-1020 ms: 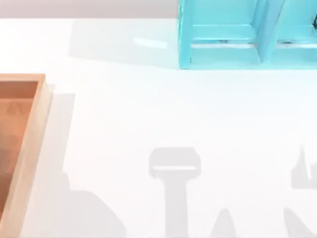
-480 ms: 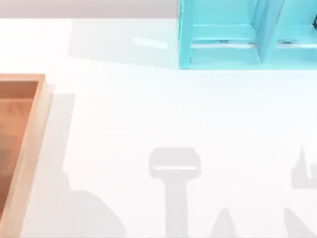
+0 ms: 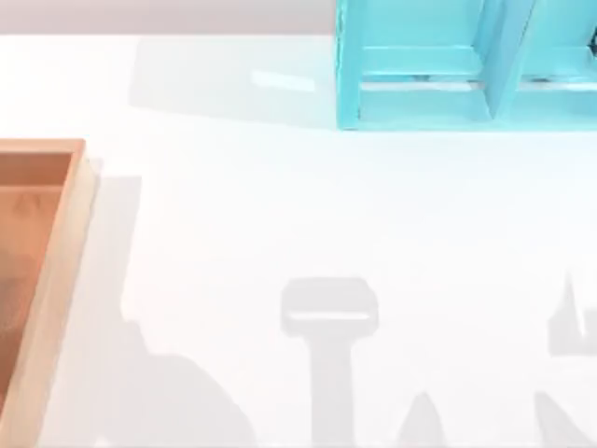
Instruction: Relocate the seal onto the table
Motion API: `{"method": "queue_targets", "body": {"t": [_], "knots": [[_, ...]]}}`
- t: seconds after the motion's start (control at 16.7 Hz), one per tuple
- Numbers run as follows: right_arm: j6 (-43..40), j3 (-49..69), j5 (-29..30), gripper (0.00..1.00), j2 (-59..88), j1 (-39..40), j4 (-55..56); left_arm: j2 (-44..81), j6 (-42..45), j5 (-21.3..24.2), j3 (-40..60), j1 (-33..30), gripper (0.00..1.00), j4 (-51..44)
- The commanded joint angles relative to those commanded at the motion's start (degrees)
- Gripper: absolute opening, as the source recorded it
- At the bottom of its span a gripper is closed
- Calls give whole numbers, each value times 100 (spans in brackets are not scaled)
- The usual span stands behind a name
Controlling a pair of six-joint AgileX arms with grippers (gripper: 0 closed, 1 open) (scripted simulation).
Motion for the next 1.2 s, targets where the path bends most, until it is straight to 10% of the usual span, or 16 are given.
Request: {"method": "queue_targets", "body": {"t": [0.78, 1.2], "knots": [[0, 0, 0, 100, 0, 0, 0, -817, -2835, -27, 1977, -3038, 0, -2887], [0, 0, 0, 100, 0, 0, 0, -843, -2968, -45, 2052, -3162, 0, -2971]]}}
